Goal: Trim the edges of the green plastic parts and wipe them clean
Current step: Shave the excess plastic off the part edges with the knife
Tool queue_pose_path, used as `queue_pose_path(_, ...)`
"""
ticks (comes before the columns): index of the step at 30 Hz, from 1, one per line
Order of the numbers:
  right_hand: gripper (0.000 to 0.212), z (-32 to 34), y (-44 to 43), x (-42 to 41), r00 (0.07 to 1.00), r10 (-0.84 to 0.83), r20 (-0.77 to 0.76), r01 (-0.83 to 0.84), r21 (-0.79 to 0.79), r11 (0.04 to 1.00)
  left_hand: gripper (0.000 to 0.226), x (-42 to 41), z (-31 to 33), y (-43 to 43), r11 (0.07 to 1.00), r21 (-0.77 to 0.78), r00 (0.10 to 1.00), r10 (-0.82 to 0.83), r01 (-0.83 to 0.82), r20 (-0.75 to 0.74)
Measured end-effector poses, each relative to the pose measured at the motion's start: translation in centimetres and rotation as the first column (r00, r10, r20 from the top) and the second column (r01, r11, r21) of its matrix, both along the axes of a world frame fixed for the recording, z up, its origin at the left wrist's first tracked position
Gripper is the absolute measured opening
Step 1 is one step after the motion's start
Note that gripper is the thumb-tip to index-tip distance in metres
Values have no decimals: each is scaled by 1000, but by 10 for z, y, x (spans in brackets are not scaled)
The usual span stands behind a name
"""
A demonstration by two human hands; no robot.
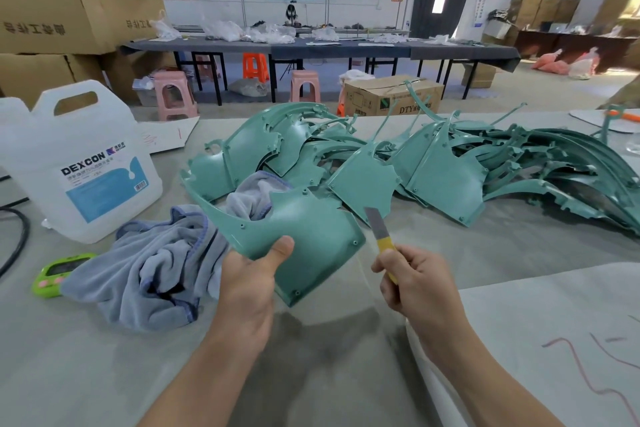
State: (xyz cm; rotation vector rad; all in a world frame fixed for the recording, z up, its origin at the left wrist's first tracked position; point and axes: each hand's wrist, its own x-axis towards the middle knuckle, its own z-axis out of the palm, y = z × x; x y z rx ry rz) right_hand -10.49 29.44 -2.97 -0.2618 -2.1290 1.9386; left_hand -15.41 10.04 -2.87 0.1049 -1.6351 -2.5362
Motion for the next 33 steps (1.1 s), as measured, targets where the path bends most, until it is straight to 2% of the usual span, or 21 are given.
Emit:
queue_pose_path(2,29,2,-6,1,999,-10,-37,8,-44,999,27,2,3,-1,998,54,999,-34,34,11)
queue_pose_path(6,29,3,-16,2,999,-3,-34,1,-48,999,32,6,6,2,999,37,999,-37,37,-3)
queue_pose_path(12,26,-9,-14,-1,976,-98,193,43,271,962,26,5,0,3,1000,20,1000,-2,1,19)
queue_pose_path(16,25,-6,-15,1,988,-102,117,87,124,988,25,5,-1,6,1000,5,1000,16,-16,20)
queue_pose_path(18,25,-4,-19,1,993,-60,102,46,138,989,23,6,0,8,999,26,999,21,-22,27)
queue_pose_path(21,31,-9,-23,0,973,-61,223,13,209,978,21,7,3,7,994,102,998,28,-33,54)
queue_pose_path(23,35,-10,-19,-1,953,-80,291,27,182,983,23,5,6,4,985,164,997,41,-53,72)
queue_pose_path(26,33,-6,-15,-1,979,-43,197,32,58,998,26,3,10,-2,976,215,996,23,-41,86)
queue_pose_path(28,31,-4,-15,1,997,-53,56,44,154,987,25,3,11,-3,973,230,994,2,-26,105)
queue_pose_path(30,28,-4,-15,3,994,-76,-79,97,322,942,25,4,12,-2,972,233,993,5,-32,116)
queue_pose_path(33,30,-7,-17,6,986,-52,-156,122,481,868,21,5,15,-3,972,233,994,8,-34,111)
